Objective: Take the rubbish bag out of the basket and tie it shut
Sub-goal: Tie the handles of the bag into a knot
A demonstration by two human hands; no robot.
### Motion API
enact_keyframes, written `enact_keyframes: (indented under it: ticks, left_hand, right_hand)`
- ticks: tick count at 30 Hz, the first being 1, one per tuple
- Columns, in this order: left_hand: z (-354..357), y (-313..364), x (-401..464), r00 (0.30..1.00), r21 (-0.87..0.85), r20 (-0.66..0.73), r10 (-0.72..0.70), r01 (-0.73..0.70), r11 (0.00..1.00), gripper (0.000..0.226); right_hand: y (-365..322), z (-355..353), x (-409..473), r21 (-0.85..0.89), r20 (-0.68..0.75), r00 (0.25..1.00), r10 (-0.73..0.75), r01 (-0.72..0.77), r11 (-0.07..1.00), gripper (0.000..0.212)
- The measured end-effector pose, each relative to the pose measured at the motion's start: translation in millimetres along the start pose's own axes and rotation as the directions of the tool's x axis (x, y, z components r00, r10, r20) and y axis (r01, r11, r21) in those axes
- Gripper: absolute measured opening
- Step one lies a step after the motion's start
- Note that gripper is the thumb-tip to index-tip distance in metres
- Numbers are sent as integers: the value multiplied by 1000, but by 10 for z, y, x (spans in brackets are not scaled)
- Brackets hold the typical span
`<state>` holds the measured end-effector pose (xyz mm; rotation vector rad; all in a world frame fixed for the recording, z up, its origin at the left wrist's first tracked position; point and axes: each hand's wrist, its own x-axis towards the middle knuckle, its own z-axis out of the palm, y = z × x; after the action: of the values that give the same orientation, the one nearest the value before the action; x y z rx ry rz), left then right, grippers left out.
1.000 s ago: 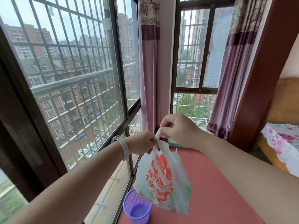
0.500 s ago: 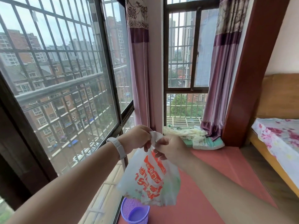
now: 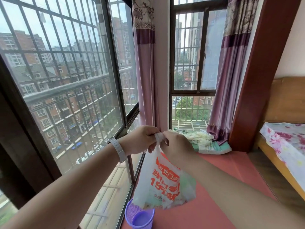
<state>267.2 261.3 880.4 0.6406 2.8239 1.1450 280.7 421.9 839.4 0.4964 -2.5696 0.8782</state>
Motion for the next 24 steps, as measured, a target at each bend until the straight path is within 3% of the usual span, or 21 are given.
enact_keyframes:
  ticks: [3, 7, 9, 13, 18, 20, 24]
  left_hand:
    - [7, 13, -3, 1000, -99, 22, 0, 2, 995, 17]
    - [51, 17, -16, 999, -135, 38, -7, 12, 991, 17]
    - [53, 19, -25, 1000, -179, 23, -17, 20, 984, 15]
    - [24, 54, -45, 999, -269, 12, -51, 52, 962, 14]
    - [-8, 26, -44, 996, -312, -45, -71, 54, 949, 14]
    - [-19, -9, -48, 996, -315, -50, -68, 49, 948, 15]
    - [-8, -30, -73, 997, -273, -54, -50, 34, 962, 17]
  right_hand:
    - [33, -29, 34, -23, -95, 993, -67, 65, 998, 19]
    - [57, -70, 79, 81, 13, 999, 47, -47, 996, 15]
    - [53, -69, 105, 257, 55, 993, 102, -113, 960, 10]
    - [35, -77, 157, 684, 191, 952, 239, -304, 663, 5]
    - [110, -174, 194, 834, 402, 893, 203, -448, 321, 24]
    - [103, -195, 208, 850, 370, 896, 245, -433, 299, 14]
    - [35, -169, 259, 843, 223, 905, 361, -365, 395, 14]
